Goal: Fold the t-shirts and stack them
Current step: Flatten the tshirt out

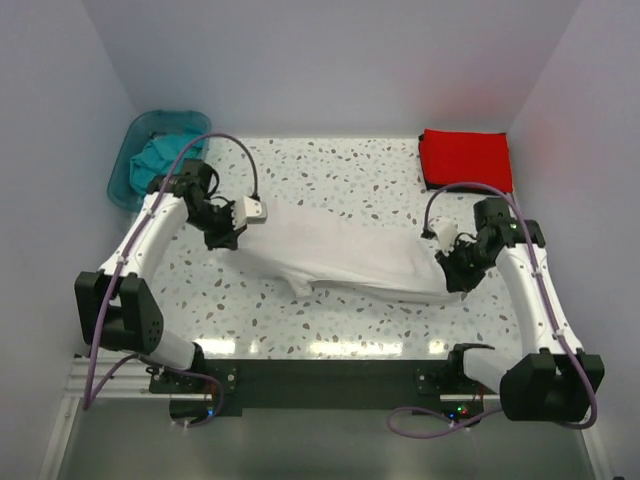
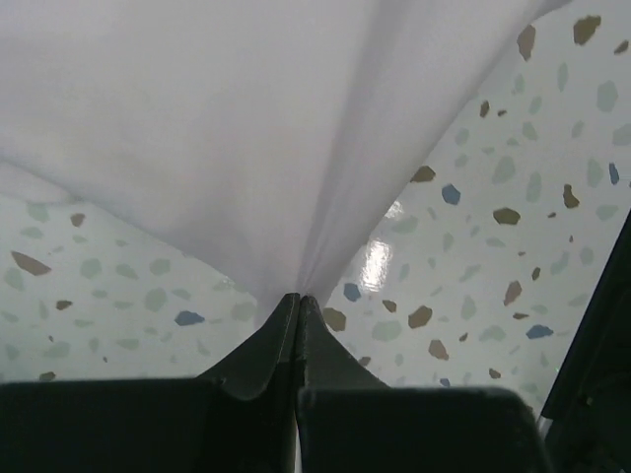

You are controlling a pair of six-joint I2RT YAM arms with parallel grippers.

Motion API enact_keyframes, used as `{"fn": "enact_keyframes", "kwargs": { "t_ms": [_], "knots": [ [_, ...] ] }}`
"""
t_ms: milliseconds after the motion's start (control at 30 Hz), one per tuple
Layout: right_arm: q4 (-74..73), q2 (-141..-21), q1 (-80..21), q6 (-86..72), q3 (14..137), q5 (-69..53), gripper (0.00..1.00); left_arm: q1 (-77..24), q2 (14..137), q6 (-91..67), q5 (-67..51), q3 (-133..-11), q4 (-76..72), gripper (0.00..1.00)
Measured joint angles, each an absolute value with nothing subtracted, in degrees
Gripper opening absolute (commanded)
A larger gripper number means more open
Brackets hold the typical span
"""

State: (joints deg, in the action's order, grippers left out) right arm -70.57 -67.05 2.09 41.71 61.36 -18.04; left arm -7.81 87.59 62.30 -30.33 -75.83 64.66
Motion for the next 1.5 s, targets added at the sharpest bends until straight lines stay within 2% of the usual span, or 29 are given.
{"fn": "enact_keyframes", "kwargs": {
  "t_ms": [33, 67, 100, 133, 167, 200, 400, 467, 633, 833, 933, 1100, 1333, 1400, 1433, 1467, 1500],
  "knots": [
    [-72.1, -65.8, 2.0, 43.7, 59.9, -17.8, 0.16, -6.9, 86.7, 63.3, -30.0, -74.3, 65.8, 0.0],
    [-73.5, -65.2, 1.8, 45.5, 59.2, -17.8, 0.48, -6.0, 85.8, 64.7, -29.7, -72.4, 66.4, 0.07],
    [-74.6, -65.5, 1.5, 46.9, 59.1, -17.7, 0.58, -5.7, 85.4, 65.9, -28.8, -71.1, 67.2, 0.26],
    [-75.2, -66.3, 1.5, 48.6, 59.2, -17.6, 0.73, -5.7, 85.4, 67.5, -27.5, -69.9, 67.9, 0.34],
    [-76.0, -67.7, 1.5, 49.4, 59.7, -17.8, 0.75, -5.7, 85.7, 68.5, -26.6, -69.3, 68.4, 0.39],
    [-76.6, -69.8, 1.6, 50.0, 60.9, -17.8, 0.75, -5.7, 86.2, 68.8, -26.0, -69.1, 68.6, 0.49],
    [-72.8, -87.1, 1.5, 42.9, 75.2, -21.2, 0.72, -5.6, 92.2, 62.0, -26.9, -75.1, 65.2, 0.54],
    [-68.7, -93.4, 1.2, 38.0, 79.5, -21.8, 0.69, -5.6, 95.7, 56.4, -26.9, -78.3, 60.7, 0.6],
    [-61.9, -106.3, -3.1, 28.3, 85.6, -21.1, 0.69, -5.8, 106.7, 41.4, -24.4, -86.6, 51.2, 0.64],
    [-59.3, -114.1, -10.3, 22.9, 88.2, -21.5, 0.71, -5.9, 118.0, 30.6, -21.0, -92.5, 47.6, 0.64],
    [-59.4, -115.9, -11.8, 21.6, 89.2, -23.6, 0.71, -5.9, 119.7, 27.4, -20.8, -92.8, 47.7, 0.61],
    [-60.7, -118.1, -13.3, 21.5, 89.2, -25.5, 0.7, -5.9, 121.1, 23.6, -22.7, -94.6, 47.9, 0.45],
    [-65.4, -121.6, -14.5, 23.3, 89.2, -29.2, 0.66, -5.9, 123.8, 19.9, -25.5, -99.1, 48.1, 0.39],
    [-67.3, -121.6, -14.5, 24.5, 89.2, -30.5, 0.6, -5.9, 124.6, 19.0, -26.1, -100.1, 48.1, 0.38],
    [-68.2, -121.6, -14.6, 25.2, 89.2, -31.1, 0.53, -5.9, 124.7, 18.9, -26.3, -100.3, 48.1, 0.34],
    [-68.9, -121.6, -14.6, 25.6, 89.2, -31.5, 0.44, -5.9, 124.9, 18.5, -26.5, -100.3, 48.1, 0.3],
    [-69.8, -121.6, -14.6, 26.3, 89.1, -32.1, 0.25, -5.9, 124.9, 18.3, -26.7, -100.3, 48.3, 0.27]
  ]
}}
